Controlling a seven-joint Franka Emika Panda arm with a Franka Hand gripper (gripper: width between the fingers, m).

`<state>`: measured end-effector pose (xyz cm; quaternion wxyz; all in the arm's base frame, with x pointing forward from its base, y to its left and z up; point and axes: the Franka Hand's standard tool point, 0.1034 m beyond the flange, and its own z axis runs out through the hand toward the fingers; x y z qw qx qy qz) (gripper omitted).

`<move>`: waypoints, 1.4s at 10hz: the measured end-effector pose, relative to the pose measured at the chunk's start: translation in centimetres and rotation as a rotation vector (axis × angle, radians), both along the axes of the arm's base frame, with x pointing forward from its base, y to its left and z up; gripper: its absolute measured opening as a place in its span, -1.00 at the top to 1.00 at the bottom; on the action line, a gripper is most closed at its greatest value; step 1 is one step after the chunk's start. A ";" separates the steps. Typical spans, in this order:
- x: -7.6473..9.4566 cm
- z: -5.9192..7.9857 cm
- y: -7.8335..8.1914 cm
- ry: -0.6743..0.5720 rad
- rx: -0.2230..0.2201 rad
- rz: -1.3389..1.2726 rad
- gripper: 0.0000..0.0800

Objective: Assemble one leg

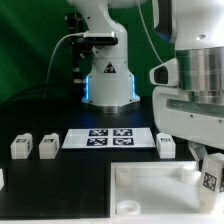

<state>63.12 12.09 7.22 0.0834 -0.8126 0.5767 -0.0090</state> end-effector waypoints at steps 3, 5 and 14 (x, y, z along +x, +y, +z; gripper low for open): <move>0.0 -0.1 -0.4 0.020 0.059 -0.226 0.25; 0.0 -0.2 -0.4 0.011 0.050 -0.152 0.05; 0.2 0.1 -0.3 -0.099 -0.152 0.962 -0.62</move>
Offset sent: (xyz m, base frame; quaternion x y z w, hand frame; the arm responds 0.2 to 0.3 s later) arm 0.0000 0.0000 0.0000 0.0000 0.0000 0.0000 1.0000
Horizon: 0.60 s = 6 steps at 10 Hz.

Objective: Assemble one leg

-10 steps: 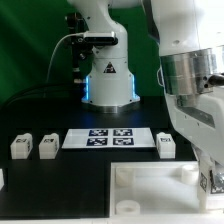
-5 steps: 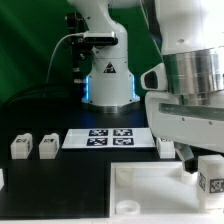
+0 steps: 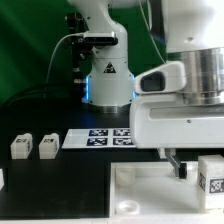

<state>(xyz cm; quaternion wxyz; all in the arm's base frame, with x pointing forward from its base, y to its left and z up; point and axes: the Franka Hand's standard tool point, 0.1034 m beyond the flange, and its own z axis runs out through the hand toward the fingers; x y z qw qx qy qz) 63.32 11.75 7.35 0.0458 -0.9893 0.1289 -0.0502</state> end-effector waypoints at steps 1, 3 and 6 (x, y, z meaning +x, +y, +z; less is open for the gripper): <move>0.3 0.4 -0.1 -0.017 -0.060 0.247 -0.62; 0.3 0.3 -0.2 -0.020 -0.062 0.260 -0.28; 0.3 0.2 -0.2 -0.009 -0.043 0.110 0.27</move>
Offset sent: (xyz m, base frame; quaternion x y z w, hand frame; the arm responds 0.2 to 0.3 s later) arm 0.0000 0.0000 0.0000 0.0000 0.0000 0.0899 0.9960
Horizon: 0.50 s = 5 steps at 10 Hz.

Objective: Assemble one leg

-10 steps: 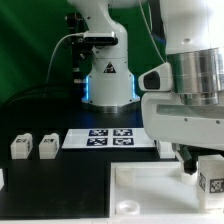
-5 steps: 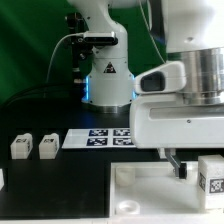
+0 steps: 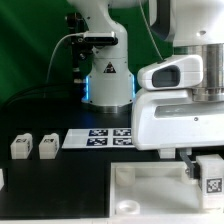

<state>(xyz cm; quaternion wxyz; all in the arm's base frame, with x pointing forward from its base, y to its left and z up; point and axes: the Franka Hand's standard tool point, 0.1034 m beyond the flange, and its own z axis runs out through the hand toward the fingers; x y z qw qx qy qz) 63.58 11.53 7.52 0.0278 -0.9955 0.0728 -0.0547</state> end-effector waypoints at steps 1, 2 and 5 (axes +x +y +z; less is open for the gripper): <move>0.0 0.0 0.0 0.005 0.010 -0.084 0.27; 0.0 -0.1 -0.2 0.011 0.028 -0.221 0.27; -0.2 -0.1 -0.5 0.071 0.093 -0.783 0.27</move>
Offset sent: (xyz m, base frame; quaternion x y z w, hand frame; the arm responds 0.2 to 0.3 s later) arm 0.0183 0.0069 -0.0021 0.0146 -0.0009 0.4560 0.8899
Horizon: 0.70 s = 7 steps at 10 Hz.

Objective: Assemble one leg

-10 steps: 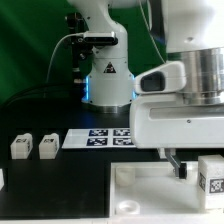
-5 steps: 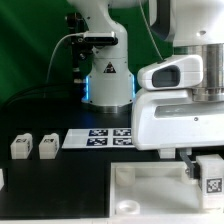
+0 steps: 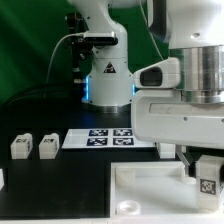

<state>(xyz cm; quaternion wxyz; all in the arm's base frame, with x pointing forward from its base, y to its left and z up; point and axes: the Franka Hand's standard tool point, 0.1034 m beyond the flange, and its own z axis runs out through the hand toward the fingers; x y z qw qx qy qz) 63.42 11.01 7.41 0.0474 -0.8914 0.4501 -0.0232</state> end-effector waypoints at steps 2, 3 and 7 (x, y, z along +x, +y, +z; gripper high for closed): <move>-0.2 0.1 -0.1 0.070 0.081 -0.425 0.26; -0.2 0.0 0.0 0.083 0.109 -0.567 0.26; -0.4 -0.1 0.1 0.108 0.123 -0.720 0.25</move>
Offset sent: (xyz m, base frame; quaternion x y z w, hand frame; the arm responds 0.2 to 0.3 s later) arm 0.0221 0.0104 0.0125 0.0451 -0.0400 0.3522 0.9340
